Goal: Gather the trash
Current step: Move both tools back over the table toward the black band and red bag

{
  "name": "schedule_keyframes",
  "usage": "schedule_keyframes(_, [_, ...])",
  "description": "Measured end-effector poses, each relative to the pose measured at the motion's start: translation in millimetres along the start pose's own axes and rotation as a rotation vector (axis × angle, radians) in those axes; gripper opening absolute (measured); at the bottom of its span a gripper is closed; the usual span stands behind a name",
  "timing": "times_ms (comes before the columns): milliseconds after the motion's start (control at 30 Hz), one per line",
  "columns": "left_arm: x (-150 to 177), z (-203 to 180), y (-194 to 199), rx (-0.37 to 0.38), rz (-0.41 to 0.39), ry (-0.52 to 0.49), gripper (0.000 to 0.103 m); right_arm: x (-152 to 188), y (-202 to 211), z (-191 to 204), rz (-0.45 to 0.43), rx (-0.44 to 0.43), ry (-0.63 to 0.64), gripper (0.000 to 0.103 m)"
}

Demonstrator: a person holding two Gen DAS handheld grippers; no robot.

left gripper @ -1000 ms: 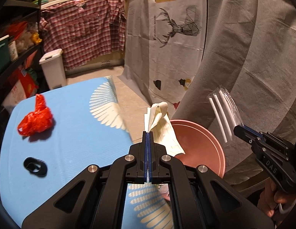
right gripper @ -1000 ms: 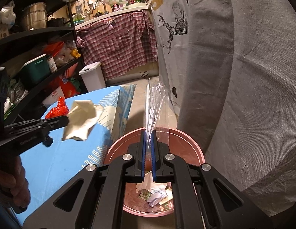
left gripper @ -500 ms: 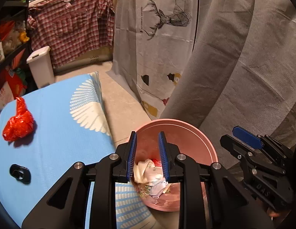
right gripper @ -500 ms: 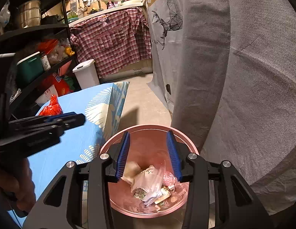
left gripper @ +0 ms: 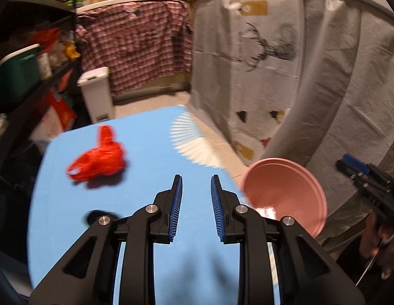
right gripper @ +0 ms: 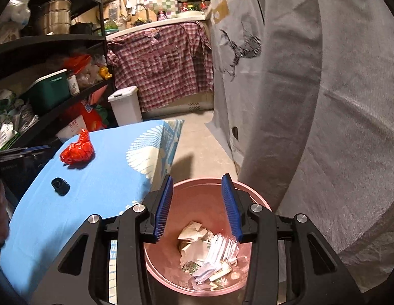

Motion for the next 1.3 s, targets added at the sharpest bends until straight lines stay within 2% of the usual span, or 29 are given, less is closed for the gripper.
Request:
schedule_keyframes(167, [8.3, 65.0, 11.8, -0.088, -0.007, 0.027, 0.021, 0.4, 5.0, 11.3, -0.018, -0.016, 0.032, 0.040])
schedule_keyframes(233, [13.6, 95.5, 10.4, -0.112, -0.006, 0.067, 0.018, 1.3, 6.3, 16.6, -0.020, -0.025, 0.048, 0.033])
schedule_keyframes(267, [18.0, 110.0, 8.1, -0.117, -0.007, 0.090, 0.018, 1.7, 6.5, 17.3, -0.020, -0.030, 0.054, 0.029])
schedule_keyframes(333, [30.0, 135.2, -2.1, -0.100, 0.010, 0.160, 0.018, 2.6, 7.4, 22.3, -0.023, -0.038, 0.068, 0.026])
schedule_keyframes(400, [39.1, 147.1, -15.3, -0.083, 0.042, 0.185, 0.018, 3.9, 7.3, 27.1, -0.023, -0.039, 0.084, 0.026])
schedule_keyframes(533, [54.1, 155.2, -42.7, -0.058, 0.102, 0.172, 0.018, 5.9, 5.1, 33.4, -0.014, -0.028, 0.104, 0.026])
schedule_keyframes(867, [54.2, 157.8, -65.5, -0.023, 0.117, 0.163, 0.018, 10.9, 1.0, 39.1, 0.007, -0.026, 0.131, 0.026])
schedule_keyframes(1067, [56.0, 160.6, -73.5, -0.019, 0.144, 0.176, 0.018, 6.7, 4.2, 51.5, -0.001, -0.079, 0.156, 0.026])
schedule_keyframes(1200, [55.2, 163.5, -77.2, -0.003, 0.153, 0.194, 0.013, 0.7, 13.1, 72.0, -0.023, -0.137, 0.184, 0.027])
schedule_keyframes(1233, [55.5, 163.7, -78.6, 0.000, 0.159, 0.195, 0.007, -1.5, 14.5, 77.8, -0.025, -0.151, 0.190, 0.027])
schedule_keyframes(1300, [56.8, 163.8, -81.4, -0.006, 0.174, 0.191, 0.002, -7.0, 14.6, 92.3, -0.026, -0.178, 0.210, 0.027])
Point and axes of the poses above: each gripper's, at about its wrist camera, not at the fingertips, and y roughly against the way its jaws point, z to its left, x to its underside, the point moved 3 cm from there along -y, roughly the way its jaws point, and after that the axes turned 8 degrees about z, right-handed, at the moved point
